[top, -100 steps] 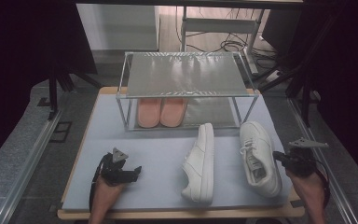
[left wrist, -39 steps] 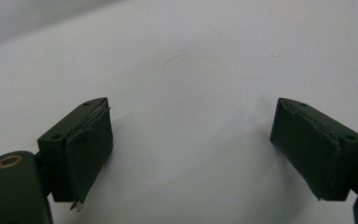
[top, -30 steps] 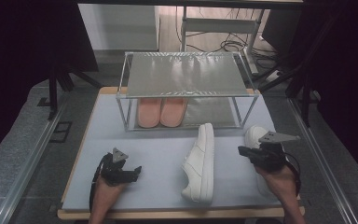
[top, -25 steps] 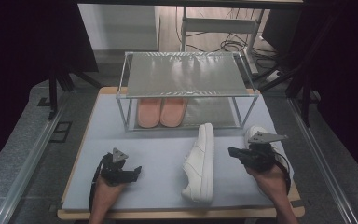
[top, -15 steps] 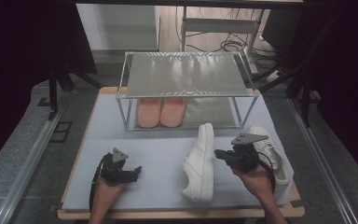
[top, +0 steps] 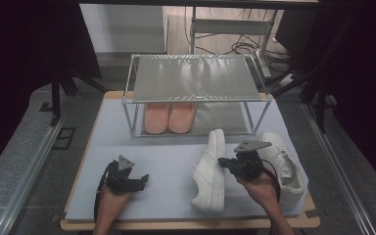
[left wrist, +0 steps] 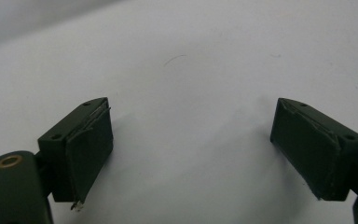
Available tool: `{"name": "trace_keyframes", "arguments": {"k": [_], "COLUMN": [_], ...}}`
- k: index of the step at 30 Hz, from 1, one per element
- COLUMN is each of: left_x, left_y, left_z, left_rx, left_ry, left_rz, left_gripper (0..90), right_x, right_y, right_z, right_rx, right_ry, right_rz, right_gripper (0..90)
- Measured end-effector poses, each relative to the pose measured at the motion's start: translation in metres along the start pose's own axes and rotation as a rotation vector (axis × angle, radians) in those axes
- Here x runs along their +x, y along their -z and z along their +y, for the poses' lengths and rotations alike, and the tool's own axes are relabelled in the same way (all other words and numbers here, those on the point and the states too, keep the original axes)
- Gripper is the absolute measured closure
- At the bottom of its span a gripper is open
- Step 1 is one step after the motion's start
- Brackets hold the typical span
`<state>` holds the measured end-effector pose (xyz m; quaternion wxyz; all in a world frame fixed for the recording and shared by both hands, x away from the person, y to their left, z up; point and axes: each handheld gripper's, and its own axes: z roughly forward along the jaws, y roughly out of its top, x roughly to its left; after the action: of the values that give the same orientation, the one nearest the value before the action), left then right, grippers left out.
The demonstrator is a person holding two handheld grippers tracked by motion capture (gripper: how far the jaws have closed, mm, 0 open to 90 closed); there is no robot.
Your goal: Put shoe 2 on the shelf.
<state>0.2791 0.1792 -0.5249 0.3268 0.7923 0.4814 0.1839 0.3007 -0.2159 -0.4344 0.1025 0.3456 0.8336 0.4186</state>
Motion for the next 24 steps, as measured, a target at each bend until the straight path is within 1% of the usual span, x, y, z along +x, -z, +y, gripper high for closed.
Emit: {"name": "trace_keyframes", "arguments": {"k": [4,6,10,14,20,24], "left_x": [0.0,0.0,0.0,0.0,0.0,0.0], "left_y": [0.0,0.0,0.0,0.0,0.0,0.0], "left_z": [0.0,0.0,0.0,0.0,0.0,0.0], "left_rx": [0.002,0.002,0.002,0.002,0.002,0.002], "left_ry": [-0.003,-0.005,-0.006,-0.005,-0.005,-0.006], "left_rz": [0.0,0.0,0.0,0.0,0.0,0.0], "left_gripper": [12.9,12.9,13.0,13.0,13.0,13.0], "right_x": [0.0,-0.001,-0.002,-0.005,-0.013,-0.016], "right_y": [0.003,0.005,0.012,0.021,0.035,0.042], "right_z": [-0.003,-0.006,-0.01,-0.015,-0.029,-0.042], "right_rx": [-0.005,-0.005,-0.007,-0.004,0.012,0.041], "right_ry": [0.005,-0.003,-0.01,-0.033,-0.074,-0.103], "right_rz": [-0.006,-0.006,-0.034,-0.064,-0.131,-0.211], "right_gripper": [90.0,90.0,90.0,90.0,90.0,90.0]}}
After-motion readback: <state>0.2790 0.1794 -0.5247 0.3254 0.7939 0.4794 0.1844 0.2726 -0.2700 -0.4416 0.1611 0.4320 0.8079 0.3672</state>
